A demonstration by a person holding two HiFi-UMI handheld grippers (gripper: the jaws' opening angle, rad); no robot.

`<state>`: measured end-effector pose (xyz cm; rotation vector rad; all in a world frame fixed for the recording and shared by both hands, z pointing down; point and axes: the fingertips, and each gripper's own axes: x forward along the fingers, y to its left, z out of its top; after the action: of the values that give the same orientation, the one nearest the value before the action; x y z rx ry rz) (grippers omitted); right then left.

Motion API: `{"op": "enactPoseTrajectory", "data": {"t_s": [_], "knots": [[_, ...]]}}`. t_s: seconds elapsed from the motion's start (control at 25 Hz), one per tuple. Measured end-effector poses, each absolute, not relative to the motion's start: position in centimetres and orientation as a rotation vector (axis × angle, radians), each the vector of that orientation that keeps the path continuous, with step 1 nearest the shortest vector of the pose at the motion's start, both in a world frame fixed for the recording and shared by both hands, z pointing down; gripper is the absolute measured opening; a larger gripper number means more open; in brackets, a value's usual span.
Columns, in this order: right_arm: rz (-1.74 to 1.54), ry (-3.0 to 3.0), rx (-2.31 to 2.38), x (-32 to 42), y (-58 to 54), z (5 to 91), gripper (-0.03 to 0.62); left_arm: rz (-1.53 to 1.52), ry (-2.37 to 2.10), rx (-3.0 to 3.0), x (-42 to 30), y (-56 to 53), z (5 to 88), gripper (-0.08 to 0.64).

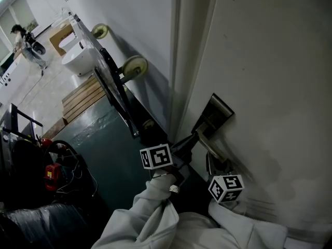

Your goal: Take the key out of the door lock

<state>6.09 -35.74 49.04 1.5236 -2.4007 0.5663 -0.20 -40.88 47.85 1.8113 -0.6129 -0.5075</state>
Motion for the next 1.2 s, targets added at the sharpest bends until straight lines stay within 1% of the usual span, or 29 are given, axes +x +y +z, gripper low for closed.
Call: {"op": "enactPoseTrajectory", "data": {"t_s": [0.44, 1.2], "knots": [[0.553, -2.412, 1.489, 6.3, -35.6, 48.9, 0.052, -0.65, -0.557, 1.657, -0.1, -41.0, 47.7, 0.028], [0.566, -2.401, 1.511, 6.7, -34.4, 48.8, 0.052, -0.667, -0.592, 1.582, -0.4, -40.8, 48.2, 0.026]]}}
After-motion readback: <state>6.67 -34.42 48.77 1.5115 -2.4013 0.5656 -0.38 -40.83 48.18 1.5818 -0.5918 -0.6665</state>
